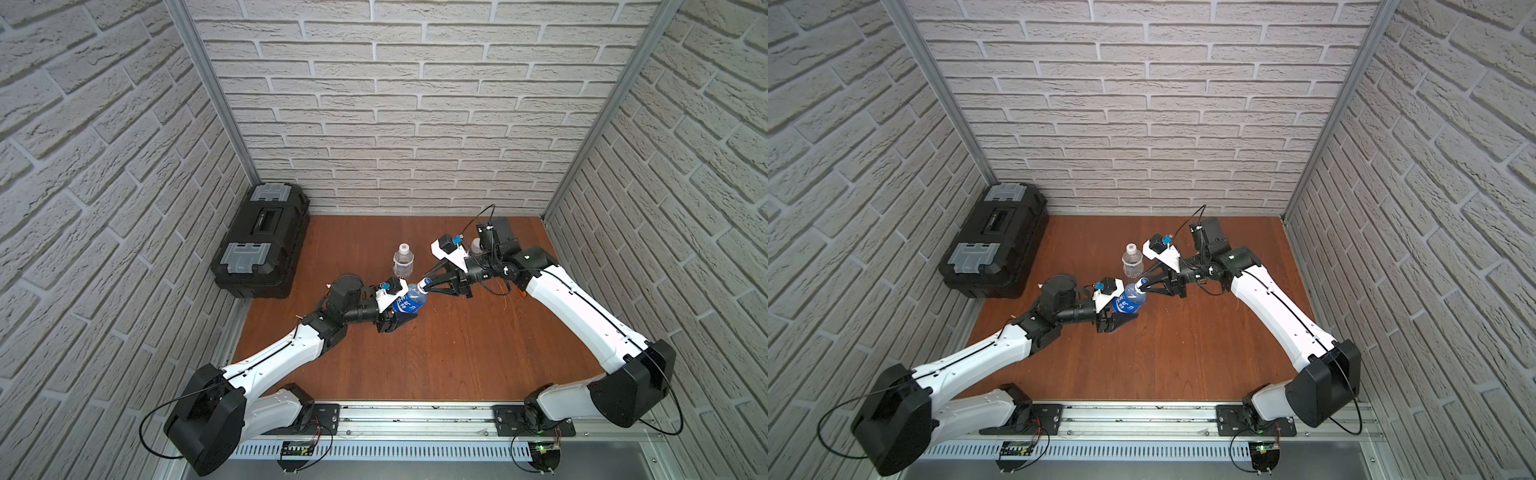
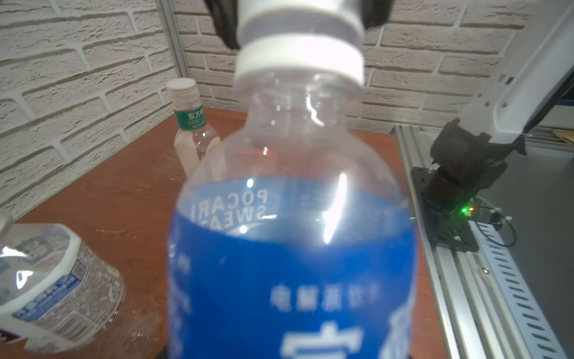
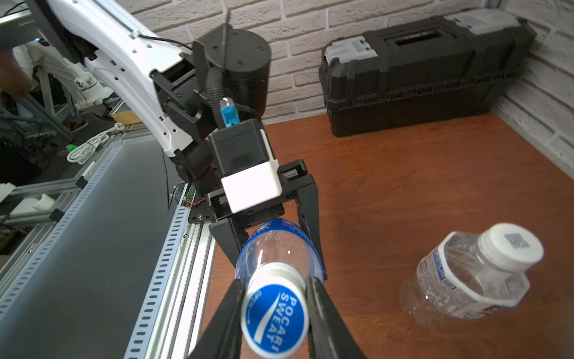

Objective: Screw on the bottle caps
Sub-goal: Screw the bottle cap onto the plastic bottle.

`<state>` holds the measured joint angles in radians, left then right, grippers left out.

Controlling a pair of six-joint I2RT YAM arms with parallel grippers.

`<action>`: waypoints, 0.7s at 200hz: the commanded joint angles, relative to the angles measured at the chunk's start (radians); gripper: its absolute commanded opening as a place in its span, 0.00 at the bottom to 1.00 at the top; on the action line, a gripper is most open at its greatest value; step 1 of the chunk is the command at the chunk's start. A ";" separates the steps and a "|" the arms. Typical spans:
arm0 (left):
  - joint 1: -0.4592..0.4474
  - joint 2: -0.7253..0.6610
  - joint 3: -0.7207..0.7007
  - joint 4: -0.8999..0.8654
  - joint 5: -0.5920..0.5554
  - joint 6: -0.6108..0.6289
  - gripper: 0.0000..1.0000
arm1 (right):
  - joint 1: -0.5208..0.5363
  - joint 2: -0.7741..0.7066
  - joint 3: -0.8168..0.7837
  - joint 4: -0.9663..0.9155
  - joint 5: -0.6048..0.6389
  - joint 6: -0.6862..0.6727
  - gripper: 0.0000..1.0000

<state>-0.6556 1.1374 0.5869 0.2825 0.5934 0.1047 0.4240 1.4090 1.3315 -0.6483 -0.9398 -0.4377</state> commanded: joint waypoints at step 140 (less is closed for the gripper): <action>-0.431 0.091 0.005 0.317 -0.925 0.458 0.60 | 0.320 -0.146 -0.295 0.405 1.034 1.674 0.34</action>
<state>-0.9802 1.1915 0.5171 0.4210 -0.3553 0.3466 0.6930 1.2251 1.0554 -0.3244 -0.0719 0.9588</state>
